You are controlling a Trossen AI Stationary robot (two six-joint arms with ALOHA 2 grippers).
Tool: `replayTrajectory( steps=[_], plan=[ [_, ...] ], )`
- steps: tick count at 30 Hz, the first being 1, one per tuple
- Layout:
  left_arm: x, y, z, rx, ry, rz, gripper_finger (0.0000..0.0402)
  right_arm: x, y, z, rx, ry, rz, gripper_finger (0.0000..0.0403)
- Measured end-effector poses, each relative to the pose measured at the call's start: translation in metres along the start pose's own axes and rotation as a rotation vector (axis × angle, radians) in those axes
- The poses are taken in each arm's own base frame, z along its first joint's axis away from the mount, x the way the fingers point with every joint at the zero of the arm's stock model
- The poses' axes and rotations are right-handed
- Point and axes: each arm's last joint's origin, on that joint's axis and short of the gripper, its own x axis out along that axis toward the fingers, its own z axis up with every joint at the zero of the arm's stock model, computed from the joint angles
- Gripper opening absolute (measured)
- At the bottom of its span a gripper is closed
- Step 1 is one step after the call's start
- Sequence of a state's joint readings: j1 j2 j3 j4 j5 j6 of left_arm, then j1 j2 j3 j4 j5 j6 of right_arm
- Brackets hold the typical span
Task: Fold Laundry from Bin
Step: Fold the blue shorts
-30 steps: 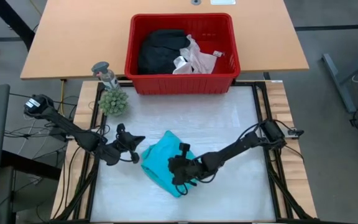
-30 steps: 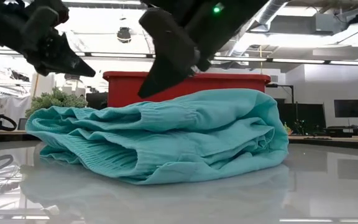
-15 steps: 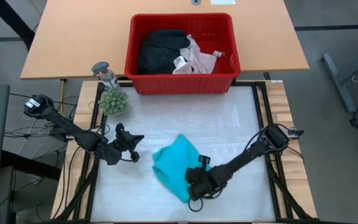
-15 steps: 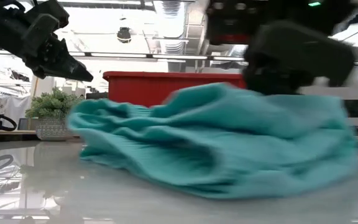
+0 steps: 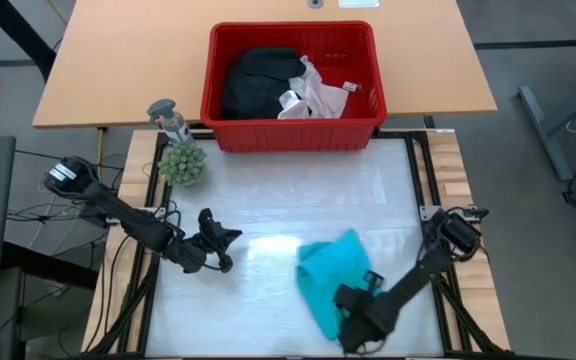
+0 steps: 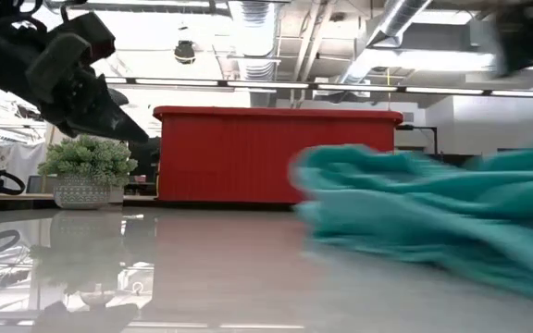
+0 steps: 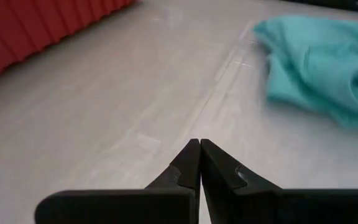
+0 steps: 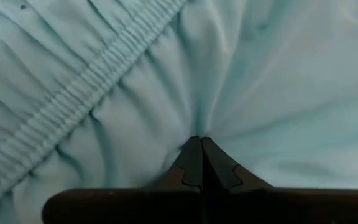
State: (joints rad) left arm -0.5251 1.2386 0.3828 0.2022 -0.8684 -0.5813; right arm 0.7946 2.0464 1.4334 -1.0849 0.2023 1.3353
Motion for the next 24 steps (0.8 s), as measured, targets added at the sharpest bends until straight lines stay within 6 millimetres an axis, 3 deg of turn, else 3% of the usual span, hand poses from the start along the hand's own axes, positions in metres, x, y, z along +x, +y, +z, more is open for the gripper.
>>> replayTrajectory(
  steps=[8,15,19,24],
  plan=[
    [0.014,-0.015,-0.007,0.006,-0.049,-0.035,0.0000,-0.015,0.002,-0.062,0.197,0.092,-0.060,0.0018],
    [0.019,-0.021,-0.008,-0.017,-0.075,-0.086,0.0000,-0.035,-0.001,-0.099,0.275,0.150,-0.131,0.0019],
    [0.022,-0.020,-0.006,-0.022,-0.081,-0.080,0.0000,-0.051,-0.007,-0.105,0.294,0.047,-0.183,0.0019],
    [0.024,-0.019,-0.003,-0.044,-0.083,-0.101,0.0000,-0.084,-0.007,-0.089,0.281,-0.126,-0.157,0.0021]
  ],
)
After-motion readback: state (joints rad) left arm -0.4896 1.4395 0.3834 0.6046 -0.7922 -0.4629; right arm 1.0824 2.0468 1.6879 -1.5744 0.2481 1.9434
